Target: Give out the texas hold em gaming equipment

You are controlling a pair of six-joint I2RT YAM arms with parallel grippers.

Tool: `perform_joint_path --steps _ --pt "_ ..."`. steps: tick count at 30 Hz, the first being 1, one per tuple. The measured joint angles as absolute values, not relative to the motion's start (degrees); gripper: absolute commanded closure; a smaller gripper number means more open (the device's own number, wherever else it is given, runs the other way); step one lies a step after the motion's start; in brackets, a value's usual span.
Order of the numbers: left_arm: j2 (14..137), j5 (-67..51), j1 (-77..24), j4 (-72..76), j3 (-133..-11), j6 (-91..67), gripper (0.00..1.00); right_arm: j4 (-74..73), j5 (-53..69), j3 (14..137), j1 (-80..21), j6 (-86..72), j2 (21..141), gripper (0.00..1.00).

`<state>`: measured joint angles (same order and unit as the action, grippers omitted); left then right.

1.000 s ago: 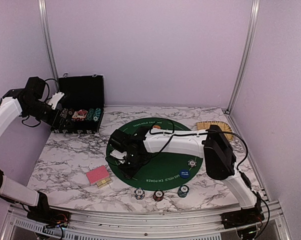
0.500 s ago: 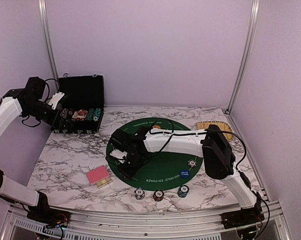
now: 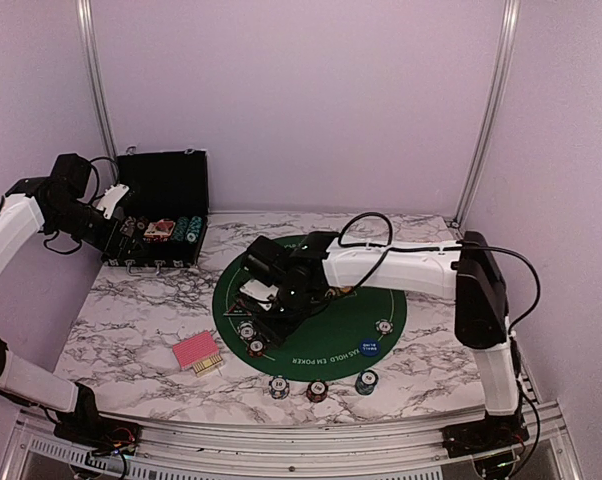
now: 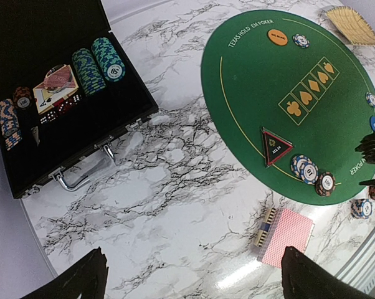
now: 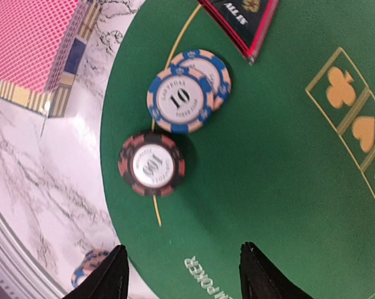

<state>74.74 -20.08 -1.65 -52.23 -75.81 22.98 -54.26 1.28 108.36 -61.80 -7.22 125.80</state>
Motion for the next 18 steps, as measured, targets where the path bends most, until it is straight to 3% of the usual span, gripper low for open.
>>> perform_joint_path --steps 9,18 --pt "74.74 -20.08 -1.65 -52.23 -75.81 22.98 0.01 -53.74 2.55 87.42 -65.25 -10.31 107.79 0.23" --pt "74.74 -20.08 -1.65 -52.25 -75.81 22.96 0.01 -53.45 5.72 77.3 -68.51 -12.16 106.72 0.22"
